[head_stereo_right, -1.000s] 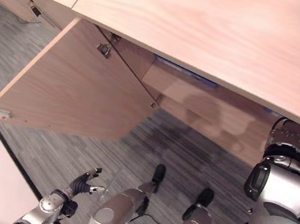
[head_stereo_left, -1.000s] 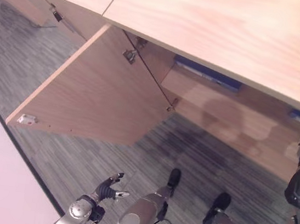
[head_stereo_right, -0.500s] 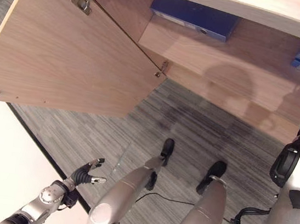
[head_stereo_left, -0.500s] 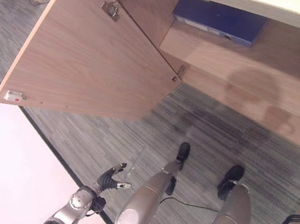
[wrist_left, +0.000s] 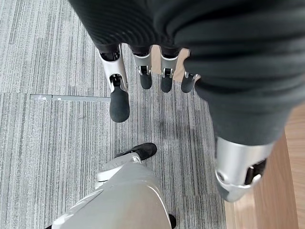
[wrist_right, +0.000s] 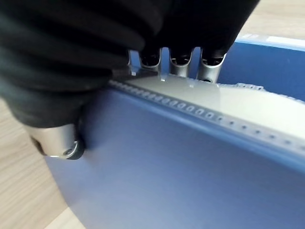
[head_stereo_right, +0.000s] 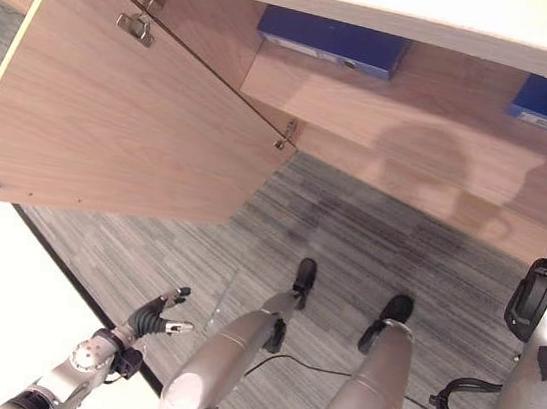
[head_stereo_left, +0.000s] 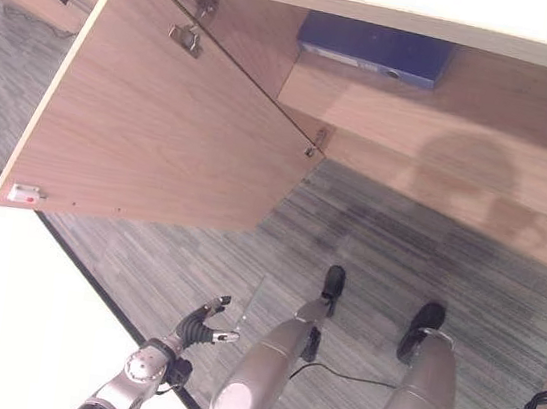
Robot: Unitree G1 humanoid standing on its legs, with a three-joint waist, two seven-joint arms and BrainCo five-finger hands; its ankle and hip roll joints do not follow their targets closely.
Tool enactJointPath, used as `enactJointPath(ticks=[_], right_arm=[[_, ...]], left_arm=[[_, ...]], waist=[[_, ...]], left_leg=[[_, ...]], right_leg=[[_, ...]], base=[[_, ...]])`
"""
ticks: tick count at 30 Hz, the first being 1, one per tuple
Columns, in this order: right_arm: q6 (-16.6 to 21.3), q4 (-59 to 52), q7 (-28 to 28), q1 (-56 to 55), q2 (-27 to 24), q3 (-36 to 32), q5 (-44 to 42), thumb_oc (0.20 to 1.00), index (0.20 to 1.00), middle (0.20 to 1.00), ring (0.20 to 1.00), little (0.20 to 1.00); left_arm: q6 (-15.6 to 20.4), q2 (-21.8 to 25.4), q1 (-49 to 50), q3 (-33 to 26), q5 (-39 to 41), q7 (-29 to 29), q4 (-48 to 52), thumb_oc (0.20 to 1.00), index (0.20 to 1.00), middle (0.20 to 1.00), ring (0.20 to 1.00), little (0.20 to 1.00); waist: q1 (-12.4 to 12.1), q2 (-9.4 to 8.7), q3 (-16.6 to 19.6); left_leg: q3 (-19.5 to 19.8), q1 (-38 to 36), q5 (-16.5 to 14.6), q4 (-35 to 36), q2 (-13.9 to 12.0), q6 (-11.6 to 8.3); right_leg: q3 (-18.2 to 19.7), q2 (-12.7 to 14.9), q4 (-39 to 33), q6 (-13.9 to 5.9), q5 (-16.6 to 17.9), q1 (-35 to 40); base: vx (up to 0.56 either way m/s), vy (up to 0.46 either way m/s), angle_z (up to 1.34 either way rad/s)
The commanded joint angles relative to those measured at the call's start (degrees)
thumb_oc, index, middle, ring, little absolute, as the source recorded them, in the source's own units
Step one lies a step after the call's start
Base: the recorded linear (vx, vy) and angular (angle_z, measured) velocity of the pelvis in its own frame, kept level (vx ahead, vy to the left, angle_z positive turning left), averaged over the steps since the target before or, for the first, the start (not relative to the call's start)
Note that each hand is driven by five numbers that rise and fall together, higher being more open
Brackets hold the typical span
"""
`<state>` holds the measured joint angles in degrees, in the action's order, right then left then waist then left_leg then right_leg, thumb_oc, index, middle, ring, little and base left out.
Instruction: Put the empty folder in the office cabinet
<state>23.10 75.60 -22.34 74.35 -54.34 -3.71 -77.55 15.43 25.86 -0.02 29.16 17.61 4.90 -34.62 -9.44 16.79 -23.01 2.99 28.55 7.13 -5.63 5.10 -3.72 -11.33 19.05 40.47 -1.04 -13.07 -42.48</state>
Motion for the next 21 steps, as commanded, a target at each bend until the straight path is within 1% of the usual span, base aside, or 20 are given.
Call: enactJointPath(ticks=[1, 2, 3, 4, 5, 6, 7, 8, 9, 10, 11, 14, 21], right_arm=[[2.54, -5.67, 1.24, 4.41, -8.08, 6.30, 5.22, 0.200, 0.200, 0.200, 0.200, 0.200], [2.29, -5.57, 1.24, 4.85, -8.09, 6.85, 5.68, 0.200, 0.200, 0.200, 0.200, 0.200], [2.10, -5.39, 1.19, 5.20, -8.21, 7.31, 5.97, 0.200, 0.200, 0.200, 0.200, 0.200], [1.95, -5.29, 1.20, 5.82, -8.28, 7.86, 6.20, 0.200, 0.200, 0.200, 0.200, 0.200], [1.73, -5.10, 1.22, 6.60, -8.36, 8.70, 6.51, 0.200, 0.200, 0.200, 0.200, 0.200], [1.49, -4.76, 1.21, 7.07, -8.41, 9.22, 6.64, 0.200, 0.200, 0.200, 0.200, 0.200], [1.18, -4.32, 1.23, 7.96, -8.42, 9.96, 6.76, 0.200, 0.200, 0.200, 0.200, 0.200], [1.06, -4.09, 1.11, 8.23, -8.27, 10.27, 6.98, 0.200, 0.200, 0.200, 0.200, 0.200], [0.81, -3.96, 0.92, 9.02, -7.84, 10.97, 7.34, 0.200, 0.200, 0.200, 0.200, 0.200], [0.80, -3.89, 0.86, 9.14, -7.81, 11.09, 7.37, 0.200, 0.200, 0.200, 0.200, 0.200], [0.75, -3.86, 0.78, 9.52, -7.70, 11.29, 7.43, 0.200, 0.200, 0.200, 0.200, 0.200], [0.20, -2.91, 0.83, 10.76, -7.46, 12.37, 7.55, 0.200, 0.200, 0.200, 0.200, 0.200], [-0.84, -1.51, 1.29, 13.02, -7.08, 14.65, 7.85, 0.200, 0.200, 0.200, 0.200, 0.200]], left_arm=[[0.65, 2.83, 2.24, 0.71, 1.11, -0.20, -1.31, 1.000, 1.000, 1.000, 1.000, 1.000], [0.64, 2.85, 2.30, 0.71, 1.04, -0.18, -1.54, 1.000, 1.000, 1.000, 1.000, 1.000], [0.57, 3.01, 2.39, 0.73, 1.02, -0.14, -1.75, 1.000, 1.000, 1.000, 1.000, 1.000], [0.53, 3.00, 2.43, 0.73, 1.11, -0.14, -1.87, 1.000, 1.000, 1.000, 1.000, 1.000], [0.52, 3.03, 2.41, 0.76, 1.18, -0.13, -1.93, 1.000, 1.000, 1.000, 1.000, 1.000], [0.49, 3.19, 2.56, 0.88, 1.23, -0.06, -1.96, 1.000, 1.000, 1.000, 1.000, 1.000], [0.41, 3.09, 2.57, 0.83, 1.34, -0.04, -2.00, 1.000, 1.000, 1.000, 1.000, 1.000], [0.40, 3.13, 2.68, 0.79, 1.37, -0.11, -2.12, 1.000, 1.000, 1.000, 1.000, 1.000], [0.29, 3.10, 2.62, 0.76, 1.85, -0.14, -2.13, 1.000, 1.000, 1.000, 1.000, 1.000], [0.31, 3.08, 2.67, 0.78, 1.88, -0.13, -2.12, 1.000, 1.000, 1.000, 1.000, 1.000], [0.30, 3.10, 2.63, 0.81, 2.08, -0.12, -2.12, 1.000, 1.000, 1.000, 1.000, 1.000], [0.29, 3.40, 2.63, 0.93, 2.11, -0.26, -2.36, 1.000, 1.000, 1.000, 1.000, 1.000], [0.28, 4.57, 2.25, 1.03, 2.89, -0.14, -1.91, 1.000, 1.000, 1.000, 1.000, 1.000]], waist=[[-0.11, -0.07, 2.07], [-0.02, -0.11, 2.00], [-0.07, -0.03, 1.59], [-0.06, 0.02, 1.55], [0.03, -0.10, 1.88], [-0.09, 0.00, 1.48], [-0.04, -0.13, 1.86], [-0.03, 0.04, 1.41], [0.00, -0.17, 1.64], [-0.04, 0.00, 1.22], [-0.01, -0.20, 1.55], [0.09, -0.28, 1.27], [0.02, -1.30, 0.07]], left_leg=[[0.39, -2.21, -9.20, -4.79, -4.38, -3.28], [0.38, -2.35, -9.11, -4.57, -4.45, -3.35], [0.16, -1.97, -8.04, -4.54, -4.53, -3.26], [0.15, -2.04, -7.96, -4.33, -4.57, -3.26], [0.36, -2.59, -8.89, -3.97, -4.57, -3.44], [0.08, -2.16, -7.82, -3.94, -4.63, -3.35], [0.28, -2.66, -8.86, -3.75, -4.60, -3.52], [0.05, -2.16, -7.75, -3.82, -4.69, -3.41], [0.31, -2.57, -8.86, -3.91, -4.72, -3.55], [0.04, -2.05, -7.83, -4.05, -4.75, -3.44], [0.33, -2.44, -8.91, -4.06, -4.71, -3.57], [0.30, -1.82, -9.16, -4.79, -4.74, -3.64], [0.58, 2.63, -10.83, -10.24, -5.01, -3.74]], right_leg=[[4.81, -1.03, -2.14, -6.33, -2.16, 2.58], [4.85, -0.98, -2.15, -6.30, -2.13, 2.52], [4.27, -0.82, -2.32, -5.99, -0.60, 2.03], [4.30, -0.88, -2.31, -5.96, -0.62, 1.94], [5.08, -1.18, -2.14, -6.23, -2.15, 2.23], [4.47, -1.00, -2.22, -5.92, -0.60, 1.67], [5.07, -1.14, -1.98, -6.25, -2.09, 2.02], [4.52, -1.00, -2.17, -5.92, -0.46, 1.42], [5.17, -1.26, -1.53, -6.23, -2.14, 1.47], [4.61, -1.10, -1.68, -5.90, -0.61, 0.96], [5.17, -1.26, -1.40, -6.19, -2.18, 1.32], [5.29, -1.36, -0.55, -6.03, -2.55, 0.66], [6.04, -1.09, 3.52, -5.39, -4.41, -2.31]], base=[[0.00, 0.000, 0.00], [-0.09, 0.004, -0.09], [-0.09, 0.004, -0.07], [0.00, -0.017, -0.08], [0.00, -0.014, -0.05], [0.09, -0.034, 0.00], [-0.09, 0.012, 0.00], [0.08, -0.040, 0.04], [-0.10, 0.005, -0.01], [0.08, -0.043, 0.02], [-0.02, -0.018, -0.06], [0.01, -0.027, 0.03], [-0.02, -0.044, 0.01]])
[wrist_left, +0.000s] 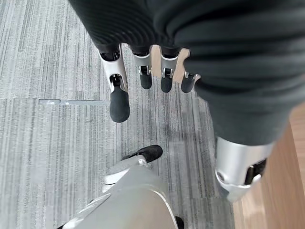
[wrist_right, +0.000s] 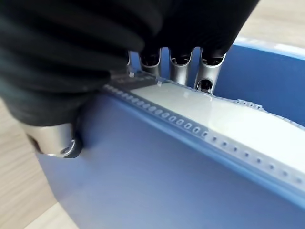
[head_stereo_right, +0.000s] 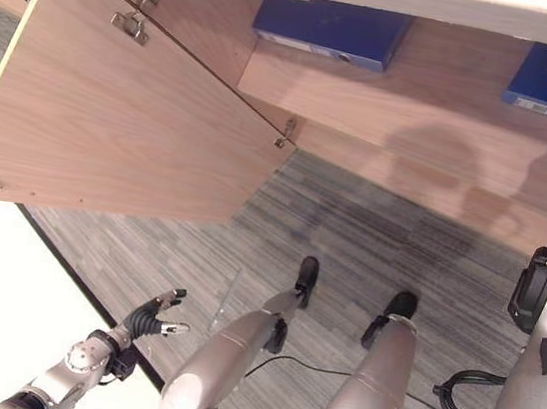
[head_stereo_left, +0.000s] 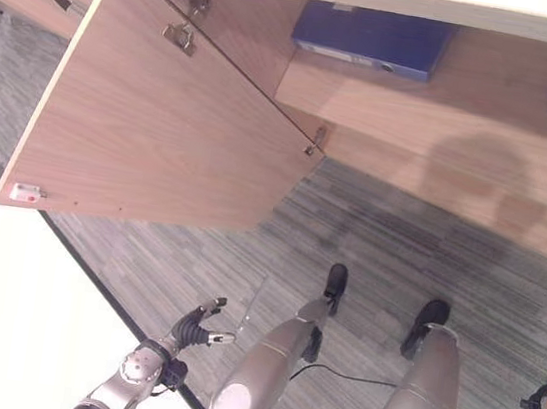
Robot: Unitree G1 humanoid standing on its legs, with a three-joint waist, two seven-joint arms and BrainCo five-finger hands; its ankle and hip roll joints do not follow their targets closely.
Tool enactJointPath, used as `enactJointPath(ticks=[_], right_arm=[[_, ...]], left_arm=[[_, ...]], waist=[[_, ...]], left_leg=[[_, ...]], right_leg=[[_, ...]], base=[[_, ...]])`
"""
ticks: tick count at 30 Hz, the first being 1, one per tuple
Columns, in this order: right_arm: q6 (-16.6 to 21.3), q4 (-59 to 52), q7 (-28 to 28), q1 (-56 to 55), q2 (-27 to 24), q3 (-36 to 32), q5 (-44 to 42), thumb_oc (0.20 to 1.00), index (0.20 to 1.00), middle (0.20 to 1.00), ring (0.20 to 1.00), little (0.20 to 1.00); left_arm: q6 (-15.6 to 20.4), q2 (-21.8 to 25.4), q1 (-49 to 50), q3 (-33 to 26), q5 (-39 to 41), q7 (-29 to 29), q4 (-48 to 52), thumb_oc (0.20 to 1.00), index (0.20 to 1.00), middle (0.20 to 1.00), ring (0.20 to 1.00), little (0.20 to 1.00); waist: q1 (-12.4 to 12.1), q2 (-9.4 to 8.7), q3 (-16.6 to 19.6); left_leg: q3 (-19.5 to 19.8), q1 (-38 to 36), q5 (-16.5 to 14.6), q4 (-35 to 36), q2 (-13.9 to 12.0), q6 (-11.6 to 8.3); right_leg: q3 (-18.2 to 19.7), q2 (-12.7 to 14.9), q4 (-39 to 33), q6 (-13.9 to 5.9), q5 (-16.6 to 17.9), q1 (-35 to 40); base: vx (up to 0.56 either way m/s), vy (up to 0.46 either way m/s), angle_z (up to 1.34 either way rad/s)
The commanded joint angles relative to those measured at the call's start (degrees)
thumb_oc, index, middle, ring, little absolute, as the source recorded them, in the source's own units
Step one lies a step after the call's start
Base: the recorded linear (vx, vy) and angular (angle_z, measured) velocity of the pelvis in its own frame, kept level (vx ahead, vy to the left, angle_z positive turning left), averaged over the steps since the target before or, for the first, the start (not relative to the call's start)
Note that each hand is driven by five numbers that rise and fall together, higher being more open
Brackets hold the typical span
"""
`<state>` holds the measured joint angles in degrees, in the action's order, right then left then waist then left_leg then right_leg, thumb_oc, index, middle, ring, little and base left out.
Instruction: Put the empty folder in the office cabinet
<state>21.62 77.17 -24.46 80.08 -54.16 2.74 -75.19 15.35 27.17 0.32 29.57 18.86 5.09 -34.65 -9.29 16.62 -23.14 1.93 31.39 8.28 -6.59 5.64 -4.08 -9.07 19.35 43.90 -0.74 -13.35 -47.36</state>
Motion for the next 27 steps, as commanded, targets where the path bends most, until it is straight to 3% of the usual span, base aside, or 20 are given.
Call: enactJointPath(ticks=[1, 13, 14, 15, 19, 27], right_arm=[[0.61, -3.04, 3.39, 7.48, -7.21, 8.29, 5.52, 0.200, 0.200, 0.200, 0.200, 0.200], [0.45, -3.33, 2.95, 7.61, -7.07, 9.13, 5.37, 0.200, 0.200, 0.200, 0.200, 0.200], [0.29, -3.17, 3.01, 7.92, -7.12, 9.49, 5.38, 0.489, 0.489, 0.489, 0.489, 0.489], [-0.04, -2.87, 3.00, 8.15, -7.23, 9.84, 5.60, 1.000, 1.000, 1.000, 1.000, 1.000], [-4.52, 2.99, 1.58, 10.10, -7.08, 12.34, 8.15, 1.000, 1.000, 1.000, 1.000, 1.000], [-9.67, 8.33, -0.83, 11.82, -6.38, 14.03, 11.84, 1.000, 1.000, 1.000, 1.000, 1.000]], left_arm=[[0.35, 3.38, 1.86, 0.67, 1.55, -0.45, -1.99, 1.000, 1.000, 1.000, 1.000, 1.000], [0.36, 4.41, 1.80, 0.62, 2.39, -0.81, -1.97, 1.000, 1.000, 1.000, 1.000, 1.000], [0.37, 4.41, 1.88, 0.58, 2.35, -0.87, -2.11, 1.000, 1.000, 1.000, 1.000, 1.000], [0.32, 4.42, 1.93, 0.57, 2.20, -0.91, -2.26, 1.000, 1.000, 1.000, 1.000, 1.000], [0.09, 4.31, 1.65, 1.22, 1.58, -1.34, -2.76, 1.000, 1.000, 1.000, 1.000, 1.000], [-0.66, 4.08, 1.66, 1.64, 0.38, -2.39, -3.66, 1.000, 1.000, 1.000, 1.000, 1.000]], waist=[[-0.12, -1.23, -0.05], [-0.35, -2.29, -0.33], [-0.44, -2.37, -0.28], [-0.50, -2.50, -0.21], [-0.68, -2.89, 0.22], [-0.64, -2.78, 0.65]], left_leg=[[1.63, 0.52, -12.17, -10.13, -5.63, -3.36], [1.93, 5.34, -13.29, -13.12, -5.84, -3.42], [1.83, 5.40, -13.32, -13.25, -5.73, -3.42], [1.85, 5.49, -13.33, -13.32, -5.61, -3.44], [1.82, 4.46, -13.11, -12.04, -5.36, -3.52], [2.03, 0.79, -12.19, -8.16, -5.12, -3.63]], right_leg=[[3.74, -1.35, 0.58, -5.61, -4.16, 2.07], [4.68, -1.45, 4.41, -5.17, -5.49, -3.02], [4.76, -1.38, 4.73, -5.11, -5.53, -3.28], [4.94, -1.39, 4.71, -5.04, -5.55, -3.34], [4.99, -1.34, 4.56, -4.91, -5.38, -3.15], [4.25, -1.58, 2.81, -4.92, -4.99, -0.66]], base=[[-0.03, -0.046, 0.02], [-0.01, -0.018, 0.02], [0.00, 0.000, 0.00], [0.00, 0.000, 0.00], [0.02, 0.017, 0.00], [0.00, 0.000, 0.00]])
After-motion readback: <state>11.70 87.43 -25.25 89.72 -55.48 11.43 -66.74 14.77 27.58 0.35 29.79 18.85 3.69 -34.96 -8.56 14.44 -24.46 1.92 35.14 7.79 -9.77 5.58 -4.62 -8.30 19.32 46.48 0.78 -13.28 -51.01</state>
